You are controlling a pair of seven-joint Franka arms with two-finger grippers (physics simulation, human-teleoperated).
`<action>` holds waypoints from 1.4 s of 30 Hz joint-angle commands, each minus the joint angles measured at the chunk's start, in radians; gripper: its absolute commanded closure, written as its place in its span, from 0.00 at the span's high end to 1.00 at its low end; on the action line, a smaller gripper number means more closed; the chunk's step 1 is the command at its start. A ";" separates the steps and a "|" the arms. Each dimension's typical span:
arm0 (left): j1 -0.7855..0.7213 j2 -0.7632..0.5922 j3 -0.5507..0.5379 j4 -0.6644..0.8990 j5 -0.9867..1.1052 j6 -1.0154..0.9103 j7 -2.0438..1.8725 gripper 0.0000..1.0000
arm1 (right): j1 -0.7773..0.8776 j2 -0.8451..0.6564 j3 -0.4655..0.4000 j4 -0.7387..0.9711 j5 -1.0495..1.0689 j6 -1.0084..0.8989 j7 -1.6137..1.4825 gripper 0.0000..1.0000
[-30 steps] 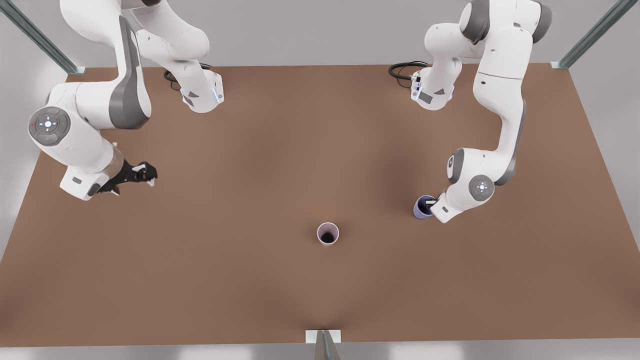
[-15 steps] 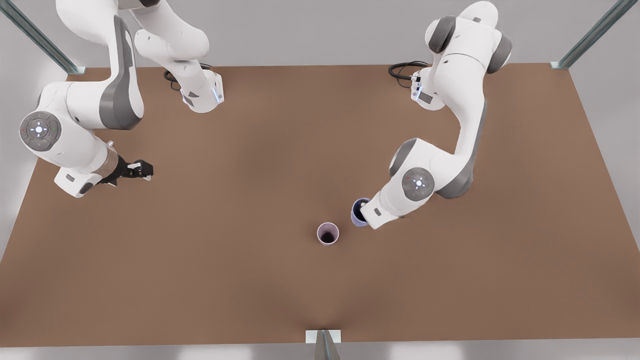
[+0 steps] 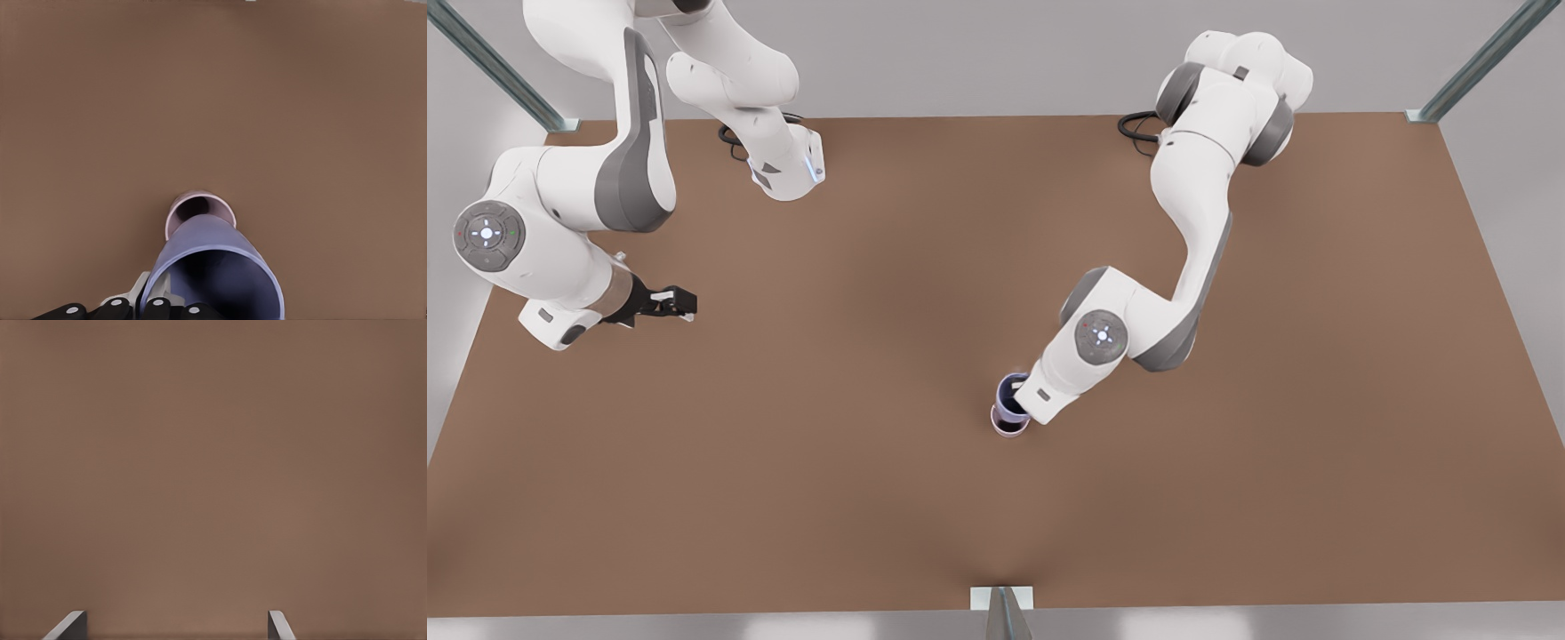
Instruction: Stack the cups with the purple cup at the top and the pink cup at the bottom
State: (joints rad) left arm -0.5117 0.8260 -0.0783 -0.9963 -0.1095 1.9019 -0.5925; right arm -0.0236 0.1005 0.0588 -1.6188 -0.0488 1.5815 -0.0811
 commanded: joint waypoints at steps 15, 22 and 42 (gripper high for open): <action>0.004 0.009 -0.003 -0.038 -0.013 0.058 -0.262 0.21 | 0.001 -0.001 0.001 0.000 0.001 -0.002 0.032 1.00; 0.004 0.009 -0.004 -0.056 -0.016 0.065 -0.263 0.21 | 0.001 -0.001 0.001 0.000 0.003 -0.003 0.024 1.00; -0.002 0.022 -0.004 -0.070 -0.013 0.071 -0.263 0.21 | -0.001 -0.001 0.001 0.000 0.003 -0.003 0.024 1.00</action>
State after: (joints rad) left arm -0.5150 0.8483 -0.0827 -1.0667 -0.1217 1.9674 -0.8338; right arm -0.0244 0.1007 0.0596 -1.6188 -0.0466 1.5790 -0.0574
